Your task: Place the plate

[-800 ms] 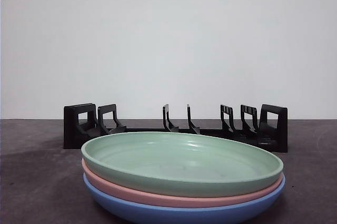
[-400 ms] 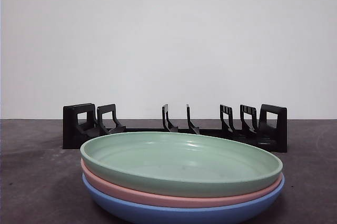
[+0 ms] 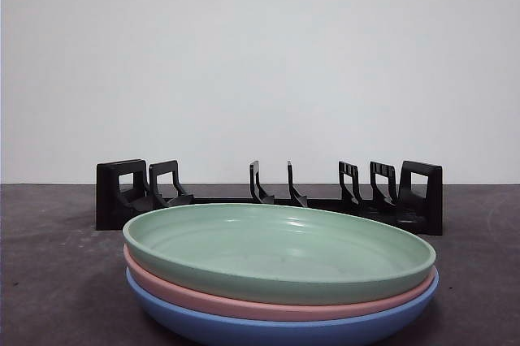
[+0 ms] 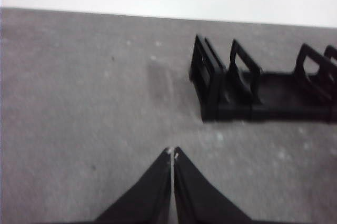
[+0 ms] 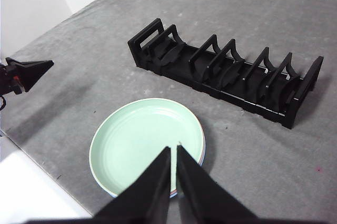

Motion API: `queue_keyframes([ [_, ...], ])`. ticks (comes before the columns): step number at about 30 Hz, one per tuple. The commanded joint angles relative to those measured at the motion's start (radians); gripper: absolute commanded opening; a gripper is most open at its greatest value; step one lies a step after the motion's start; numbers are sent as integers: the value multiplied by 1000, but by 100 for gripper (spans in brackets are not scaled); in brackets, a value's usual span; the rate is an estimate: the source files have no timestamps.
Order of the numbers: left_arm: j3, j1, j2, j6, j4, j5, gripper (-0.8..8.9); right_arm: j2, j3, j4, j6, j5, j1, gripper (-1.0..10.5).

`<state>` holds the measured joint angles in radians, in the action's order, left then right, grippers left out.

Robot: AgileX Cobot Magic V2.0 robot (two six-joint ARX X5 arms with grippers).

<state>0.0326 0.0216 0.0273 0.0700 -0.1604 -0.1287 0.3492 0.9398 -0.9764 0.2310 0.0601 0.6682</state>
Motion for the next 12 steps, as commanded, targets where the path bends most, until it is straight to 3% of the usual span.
queue_keyframes([
  [1, -20, -4, -24, 14, 12, 18, 6, 1, 10, 11, -7, -1, 6, 16],
  [7, -20, -4, -24, 17, -30, 103, 6, 1, 10, 11, -7, -1, 6, 16],
  [12, -20, -3, -24, 21, -27, 106, 6, 1, 10, 11, -7, -1, 6, 16],
])
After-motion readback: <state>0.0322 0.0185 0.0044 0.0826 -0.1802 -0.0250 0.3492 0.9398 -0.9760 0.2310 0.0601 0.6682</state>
